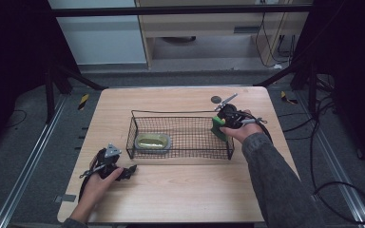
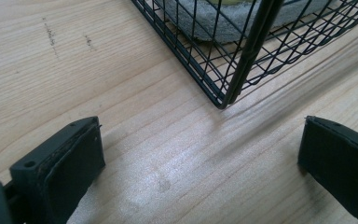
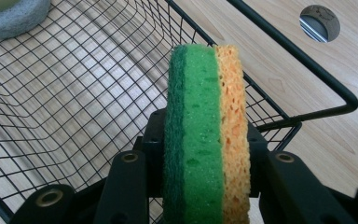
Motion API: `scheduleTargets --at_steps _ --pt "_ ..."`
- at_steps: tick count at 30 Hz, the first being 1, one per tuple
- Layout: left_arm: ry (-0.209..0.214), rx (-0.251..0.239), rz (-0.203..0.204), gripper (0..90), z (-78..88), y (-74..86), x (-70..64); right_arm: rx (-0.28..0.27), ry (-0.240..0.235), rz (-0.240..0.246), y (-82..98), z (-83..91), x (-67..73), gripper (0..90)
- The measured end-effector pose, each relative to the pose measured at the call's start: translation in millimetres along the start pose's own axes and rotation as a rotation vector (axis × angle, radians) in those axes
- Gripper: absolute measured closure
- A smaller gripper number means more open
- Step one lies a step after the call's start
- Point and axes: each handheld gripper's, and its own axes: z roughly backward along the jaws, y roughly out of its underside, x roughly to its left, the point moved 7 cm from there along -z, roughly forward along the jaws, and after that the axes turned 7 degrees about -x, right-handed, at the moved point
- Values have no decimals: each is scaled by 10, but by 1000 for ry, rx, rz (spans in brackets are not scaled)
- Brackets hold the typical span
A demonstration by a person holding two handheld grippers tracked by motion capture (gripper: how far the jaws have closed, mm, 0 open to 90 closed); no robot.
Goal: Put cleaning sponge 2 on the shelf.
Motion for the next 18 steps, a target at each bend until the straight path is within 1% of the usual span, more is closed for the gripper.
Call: scheduleTargets --at_steps 3,4,7,8,11,14,18 --pt "0 0 0 0 0 0 0 0 1 1 -5 -5 2 641" --pt "0 0 -1 0 0 0 0 -5 1 -8 -13 -15 8 642" --pt "0 0 0 0 0 0 0 -17 -11 -11 -25 -28 17 642" --pt "0 0 0 0 0 0 0 0 8 10 -18 -49 12 642" --pt "0 0 0 0 0 0 0 5 12 10 -14 -72 12 642" --pt "0 0 0 0 0 0 0 16 14 26 2 -104 35 640" --pt "0 0 0 0 0 0 0 24 20 28 9 -117 53 638"
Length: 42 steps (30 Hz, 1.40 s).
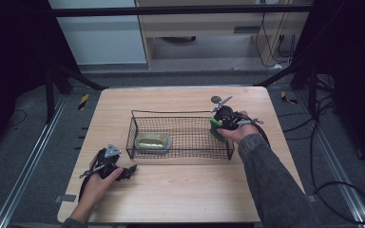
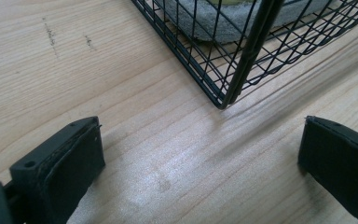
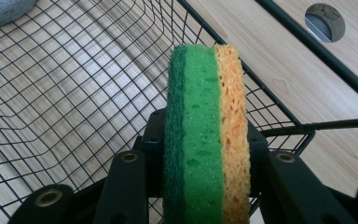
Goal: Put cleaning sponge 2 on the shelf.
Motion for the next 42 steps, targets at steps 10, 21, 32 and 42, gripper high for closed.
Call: scheduleTargets --at_steps 10,21,32,42 --pt "0 0 0 0 0 0 0 11 -3 7 13 -26 34 585" --pt "0 1 -1 0 1 0 1 -12 -4 2 11 121 97 526" --pt "-4 1 -2 0 -8 -7 14 -34 -61 2 -56 224 258 592" --pt "-3 2 -2 0 -10 -8 15 -34 -95 -18 -91 124 410 567"
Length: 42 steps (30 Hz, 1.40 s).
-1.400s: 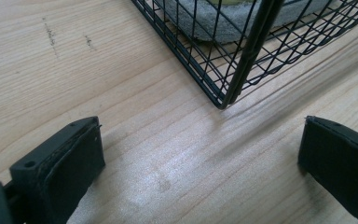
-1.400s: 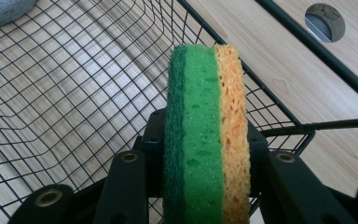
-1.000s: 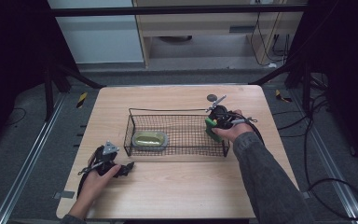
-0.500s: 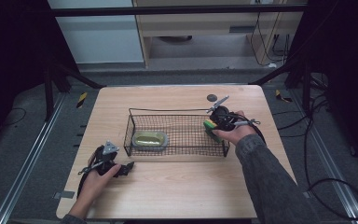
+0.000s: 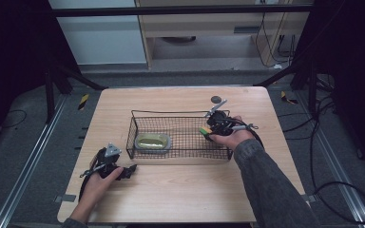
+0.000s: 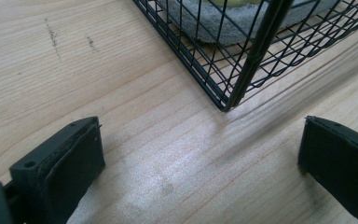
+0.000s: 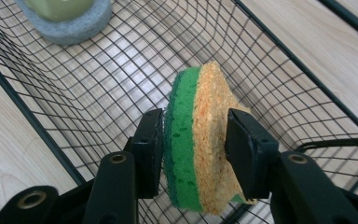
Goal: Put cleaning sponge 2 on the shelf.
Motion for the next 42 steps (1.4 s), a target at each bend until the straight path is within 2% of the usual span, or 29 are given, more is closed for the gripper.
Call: scheduleTargets --at_steps 6,13,22,23,26,27,33,34,35,36,37,38,39,42 --pt "0 0 -1 0 0 0 0 16 -5 2 -24 -64 90 503" --pt "2 0 -2 0 -2 -2 1 11 -19 -6 -20 -95 130 421" --pt "1 0 -1 0 -2 -2 1 -50 30 -28 -17 97 76 338" --pt "2 0 -1 0 -2 -2 1 -66 47 -32 -2 172 32 304" --pt "2 0 -1 0 -2 -2 1 -78 69 -38 22 237 -14 268" --pt "2 0 -1 0 -2 -2 1 -95 84 -49 56 308 -66 222" --pt "1 0 -2 0 -2 -2 2 -164 160 -105 181 549 -289 106" --pt "1 0 -2 0 -2 -2 2 -164 160 -105 181 549 -289 106" --pt "1 0 -2 0 -2 -2 1 -188 195 -134 249 646 -391 80" --pt "1 -1 -2 0 -2 -2 1 -188 195 -134 249 646 -391 80" --pt "1 0 -2 0 -2 -2 2 -201 219 -165 323 719 -474 69" --pt "1 0 -2 0 -2 -2 2 -201 219 -165 323 719 -474 69" --pt "1 0 -2 0 -2 -2 1 -203 242 -189 409 776 -549 69" --pt "1 0 -2 0 -2 -2 1 -211 264 -220 529 831 -631 71"
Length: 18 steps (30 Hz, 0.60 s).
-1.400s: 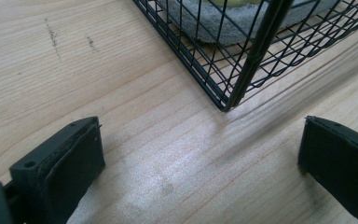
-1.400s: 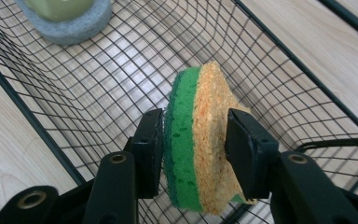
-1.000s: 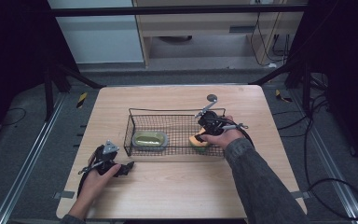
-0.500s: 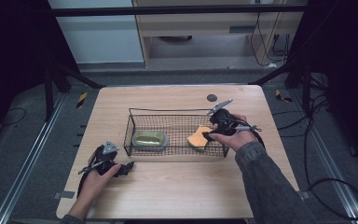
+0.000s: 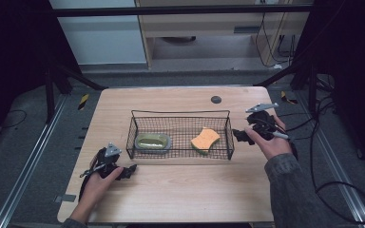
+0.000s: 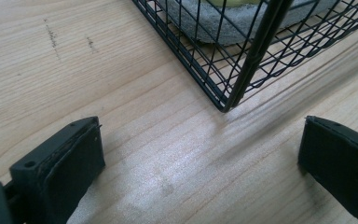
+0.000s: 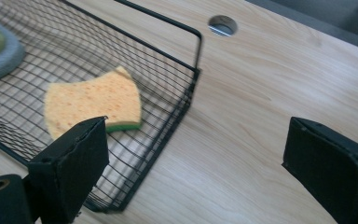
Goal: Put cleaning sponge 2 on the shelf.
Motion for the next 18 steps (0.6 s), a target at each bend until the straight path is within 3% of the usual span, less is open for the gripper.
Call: scheduleTargets --at_steps 5,12,18 --pt "0 0 0 0 0 0 0 3 40 -36 175 73 -166 107" --pt "0 0 1 0 0 0 -1 -5 43 -55 341 139 -267 118" --pt "0 0 0 0 0 0 0 -2 73 -62 536 150 -352 118"
